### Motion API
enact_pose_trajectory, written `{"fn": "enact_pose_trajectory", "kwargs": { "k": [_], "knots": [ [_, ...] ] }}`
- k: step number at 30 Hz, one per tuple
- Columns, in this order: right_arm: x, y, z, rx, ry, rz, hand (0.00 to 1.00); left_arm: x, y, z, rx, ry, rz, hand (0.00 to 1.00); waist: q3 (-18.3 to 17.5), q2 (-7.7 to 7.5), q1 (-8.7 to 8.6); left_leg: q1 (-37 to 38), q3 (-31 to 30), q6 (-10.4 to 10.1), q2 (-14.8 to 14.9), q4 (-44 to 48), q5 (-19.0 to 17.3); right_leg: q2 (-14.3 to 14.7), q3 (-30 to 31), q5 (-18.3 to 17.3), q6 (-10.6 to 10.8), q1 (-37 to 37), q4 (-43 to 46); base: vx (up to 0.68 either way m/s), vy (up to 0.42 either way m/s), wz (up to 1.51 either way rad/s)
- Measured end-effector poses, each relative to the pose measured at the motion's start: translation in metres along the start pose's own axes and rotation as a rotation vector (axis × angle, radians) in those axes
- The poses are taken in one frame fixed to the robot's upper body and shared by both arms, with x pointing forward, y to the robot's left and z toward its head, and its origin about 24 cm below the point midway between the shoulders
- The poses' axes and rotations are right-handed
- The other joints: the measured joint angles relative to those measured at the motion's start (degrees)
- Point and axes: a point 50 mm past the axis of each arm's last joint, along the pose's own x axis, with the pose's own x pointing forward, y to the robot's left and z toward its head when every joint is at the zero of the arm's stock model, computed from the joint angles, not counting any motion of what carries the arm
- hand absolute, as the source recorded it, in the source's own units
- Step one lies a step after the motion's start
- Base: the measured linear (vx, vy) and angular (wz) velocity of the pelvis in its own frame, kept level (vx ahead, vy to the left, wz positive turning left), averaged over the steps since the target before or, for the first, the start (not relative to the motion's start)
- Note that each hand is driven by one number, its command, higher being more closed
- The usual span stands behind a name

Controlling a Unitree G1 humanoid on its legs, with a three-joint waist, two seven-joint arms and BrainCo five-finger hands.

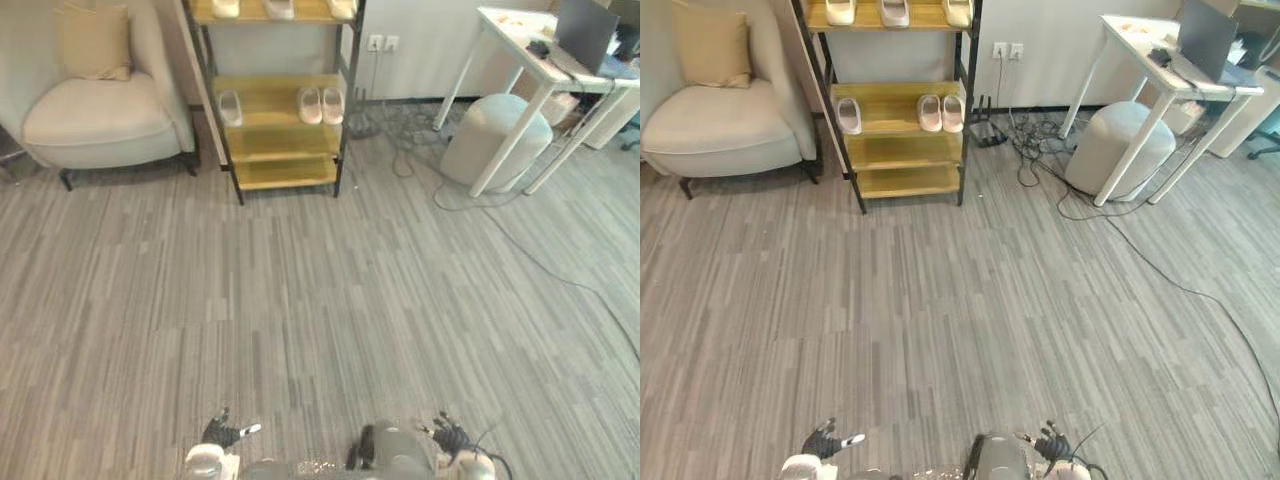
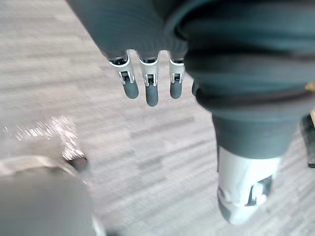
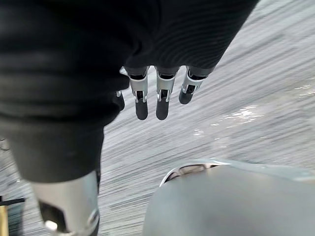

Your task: Organize the slippers on the shoe rack

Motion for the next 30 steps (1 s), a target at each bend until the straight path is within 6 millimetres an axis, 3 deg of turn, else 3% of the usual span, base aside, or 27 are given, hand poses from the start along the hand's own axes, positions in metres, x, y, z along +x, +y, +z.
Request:
{"fn": "enact_pose_trajectory", "kwargs": {
  "k": [2, 3, 4, 5, 7, 9, 11, 13, 15, 17, 18, 20, 21, 22, 23, 25, 26, 27, 28, 30],
  "knots": [
    [-0.006, 0.005, -0.019, 0.013, 0.052, 0.008, 0.0, -0.001, -0.003, -0.002, -0.009, 0.005, -0.006, 0.0, -0.63, -2.53, -0.32, 3.57, -1.7, -4.34, -1.55, 0.22, -1.78, -0.8, 4.99, 14.03, -1.32, 0.88, -8.58, 0.45, -0.267, 0.32],
    [-0.005, -0.001, -0.016, 0.022, 0.049, -0.009, 0.0, 0.0, -0.01, 0.001, -0.037, 0.006, -0.015, 0.0, -0.25, -0.93, -0.96, 5.34, -2.93, -6.66, -0.14, 0.47, -3.44, 0.03, 4.37, 12.24, -2.17, -0.07, -3.28, 0.45, -0.262, 0.34],
    [-0.003, -0.006, -0.013, 0.009, 0.049, -0.019, 0.0, -0.001, -0.013, 0.0, -0.06, 0.006, -0.018, 0.0, -0.93, 0.26, -1.38, 4.34, -3.89, -7.0, 1.34, 2.69, -3.33, 0.4, 3.82, 8.76, -2.39, -0.93, -0.52, 0.41, -0.247, 0.26],
    [-0.003, -0.007, -0.012, 0.009, 0.047, -0.022, 0.0, -0.001, -0.018, 0.002, -0.075, -0.001, -0.026, 0.0, -0.83, 0.73, -2.14, 2.19, -5.74, -7.18, 2.78, 8.4, -3.48, 1.3, 3.38, 5.72, -1.44, -0.59, 0.04, 0.46, -0.277, 0.22],
    [-0.004, -0.01, -0.018, 0.029, 0.073, -0.038, 0.0, -0.001, -0.021, 0.003, -0.142, 0.005, -0.022, 0.0, -0.01, 3.04, -1.98, -6.17, -10.0, -8.76, 7.87, 28.58, 0.05, 4.05, 1.15, 3.52, -3.02, 4.94, -2.9, 0.39, -0.245, 0.21],
    [-0.007, -0.011, -0.026, 0.03, 0.102, -0.048, 0.0, -0.001, -0.015, 0.003, -0.191, -0.003, 0.0, 0.0, 0.93, 2.63, -1.29, -12.1, -9.78, -9.34, 11.14, 45.7, -0.21, 6.07, 0.55, 1.87, -4.48, 12.75, -6.39, 0.42, -0.183, 0.09],
    [-0.008, -0.01, -0.029, 0.055, 0.108, -0.054, 0.0, -0.001, -0.012, 0.007, -0.203, -0.018, 0.007, 0.0, 1.0, 1.75, -0.97, -16.43, -6.16, -7.21, 10.93, 48.65, -1.39, 6.1, 0.48, 1.19, -4.22, 18.69, -10.52, 0.34, -0.12, 0.1],
    [-0.008, -0.011, -0.03, 0.066, 0.111, -0.058, 0.0, 0.0, -0.012, 0.012, -0.214, -0.045, 0.009, 0.0, 0.94, 1.71, 0.17, -20.7, -2.82, -5.7, 8.61, 41.83, -2.3, 5.71, 0.8, 1.11, -3.74, 22.42, -14.39, 0.33, -0.047, -0.06],
    [-0.007, -0.011, -0.027, 0.082, 0.106, -0.062, 0.0, 0.0, -0.011, 0.014, -0.214, -0.055, 0.011, 0.0, 1.02, 1.51, 0.95, -22.77, -1.78, -5.45, 3.94, 23.57, -1.5, 4.53, 1.21, 0.6, -1.89, 25.21, -16.7, 0.39, 0.06, -0.18],
    [-0.005, -0.01, -0.023, 0.09, 0.096, -0.062, 0.0, 0.0, -0.011, 0.013, -0.212, -0.055, 0.01, 0.0, 0.92, 1.52, 1.23, -22.24, -2.87, -6.01, -0.33, 5.63, 4.27, 3.53, 2.04, -0.19, -0.77, 26.67, -17.72, 0.36, 0.123, -0.33],
    [-0.005, -0.01, -0.022, 0.087, 0.095, -0.063, 0.0, -0.001, -0.012, 0.011, -0.222, -0.048, 0.012, 0.0, 0.81, 1.66, 1.98, -21.94, -4.09, -5.56, -1.21, 0.91, 10.53, 3.47, 3.58, -0.93, 0.42, 28.05, -18.64, 0.51, 0.183, -0.53],
    [-0.003, -0.005, -0.019, 0.092, 0.088, -0.052, 0.0, 0.0, -0.008, 0.011, -0.214, -0.047, 0.014, 0.0, -0.01, 0.56, 2.53, -21.57, -4.53, -1.33, -2.8, 2.76, 15.25, 2.27, 5.64, -2.48, 2.1, 29.8, -19.05, 0.61, 0.171, -0.44],
    [-0.003, 0.004, -0.019, 0.105, 0.088, -0.034, 0.0, 0.0, -0.003, 0.011, -0.204, -0.049, 0.022, 0.0, -0.65, -1.02, 2.2, -22.99, -4.37, -0.25, -3.69, 6.21, 12.67, 1.06, 5.71, -3.1, 2.72, 29.9, -18.38, 0.64, 0.172, -0.14],
    [-0.003, 0.008, -0.018, 0.11, 0.084, -0.023, 0.0, 0.001, 0.0, 0.012, -0.197, -0.045, 0.025, 0.0, -1.07, -1.93, 2.12, -24.08, -3.52, 0.72, -3.83, 12.22, 7.5, -0.46, 6.75, -4.08, 4.26, 28.59, -13.13, 0.51, 0.154, -0.03],
    [-0.002, 0.008, -0.018, 0.11, 0.084, -0.022, 0.0, 0.001, -0.001, 0.011, -0.195, -0.043, 0.023, 0.0, -1.11, -1.9, 2.24, -23.86, -3.41, 0.99, -3.83, 13.02, 6.36, -0.7, 7.45, -4.44, 4.84, 27.65, -10.34, 0.49, 0.173, -0.08],
    [-0.002, 0.009, -0.017, 0.11, 0.08, -0.016, 0.0, 0.002, 0.0, 0.009, -0.16, -0.031, 0.015, 0.0, -1.39, -2.54, 2.27, -19.89, -2.98, 1.56, -5.36, 12.74, 2.91, -3.41, 10.42, -4.64, 7.22, 20.36, 10.88, 0.42, 0.188, 0.03],
    [-0.002, 0.011, -0.016, 0.106, 0.077, -0.009, 0.0, 0.002, 0.002, 0.008, -0.14, -0.028, 0.014, 0.0, -1.37, -3.29, 1.77, -17.11, -3.12, 1.83, -6.65, 12.23, 1.49, -4.7, 11.77, -3.76, 9.52, 16.92, 21.23, 0.57, 0.204, 0.24],
    [-0.002, 0.011, -0.016, 0.109, 0.076, -0.01, 0.0, 0.002, 0.001, 0.006, -0.123, -0.02, 0.009, 0.0, -1.28, -3.52, 1.74, -14.21, -3.58, 2.49, -7.42, 11.45, 0.65, -5.41, 11.63, -4.31, 9.05, 15.07, 27.71, 0.49, 0.125, 0.29],
    [-0.002, 0.01, -0.016, 0.116, 0.076, -0.015, 0.0, 0.001, 0.0, 0.004, -0.104, -0.008, 0.001, 0.0, -1.27, -3.51, 1.62, -10.14, -4.29, 2.81, -8.11, 9.06, 0.4, -6.04, 9.74, -5.35, 7.17, 13.84, 31.22, 0.51, 0.078, 0.28],
    [-0.001, 0.007, -0.013, 0.112, 0.063, -0.021, 0.0, 0.001, -0.006, 0.002, -0.088, 0.006, -0.021, 0.0, -1.24, -2.03, 1.32, -3.6, -5.43, 2.79, -7.59, 3.57, 0.41, -5.76, 3.88, -8.05, 2.45, 11.24, 28.92, 0.49, 0.041, 0.24]
  ]
}}
